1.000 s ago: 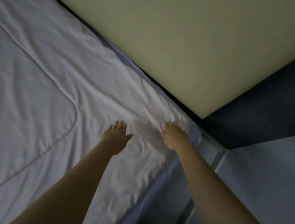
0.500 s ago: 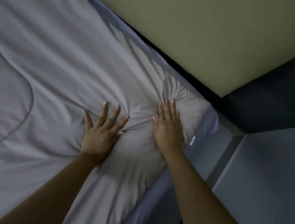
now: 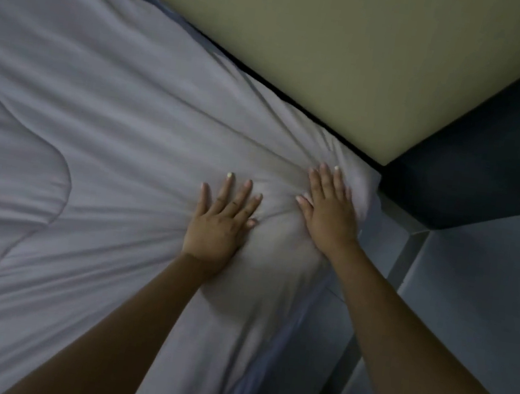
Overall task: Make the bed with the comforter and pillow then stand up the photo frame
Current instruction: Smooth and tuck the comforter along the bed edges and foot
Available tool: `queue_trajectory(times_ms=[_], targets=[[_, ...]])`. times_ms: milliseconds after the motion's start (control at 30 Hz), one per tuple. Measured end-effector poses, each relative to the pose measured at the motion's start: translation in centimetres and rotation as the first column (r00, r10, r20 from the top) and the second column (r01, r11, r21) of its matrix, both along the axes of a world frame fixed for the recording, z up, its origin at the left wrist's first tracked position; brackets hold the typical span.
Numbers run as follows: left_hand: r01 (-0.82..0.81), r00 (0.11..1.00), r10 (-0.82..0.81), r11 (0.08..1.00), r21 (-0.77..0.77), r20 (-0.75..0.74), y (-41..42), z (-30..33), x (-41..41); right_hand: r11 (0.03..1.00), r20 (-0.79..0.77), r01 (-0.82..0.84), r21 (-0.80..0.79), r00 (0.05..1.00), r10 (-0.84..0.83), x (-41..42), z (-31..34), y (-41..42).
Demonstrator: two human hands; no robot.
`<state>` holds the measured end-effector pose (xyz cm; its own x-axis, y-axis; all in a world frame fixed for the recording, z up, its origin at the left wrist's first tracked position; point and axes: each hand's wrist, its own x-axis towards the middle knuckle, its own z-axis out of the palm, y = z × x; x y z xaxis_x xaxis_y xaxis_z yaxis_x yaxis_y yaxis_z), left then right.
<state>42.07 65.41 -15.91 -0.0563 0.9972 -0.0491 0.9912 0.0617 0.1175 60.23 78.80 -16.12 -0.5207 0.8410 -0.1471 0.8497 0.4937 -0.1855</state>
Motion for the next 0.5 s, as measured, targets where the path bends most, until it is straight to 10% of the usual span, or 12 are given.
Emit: queue_trajectory(times_ms=[500], targets=[[-0.166, 0.986, 0.166, 0.983, -0.082, -0.006, -8.7, 0.2, -0.9, 0.955, 0.138, 0.208, -0.213, 0.974, -0.182, 2.6, 0.4, -0.2]])
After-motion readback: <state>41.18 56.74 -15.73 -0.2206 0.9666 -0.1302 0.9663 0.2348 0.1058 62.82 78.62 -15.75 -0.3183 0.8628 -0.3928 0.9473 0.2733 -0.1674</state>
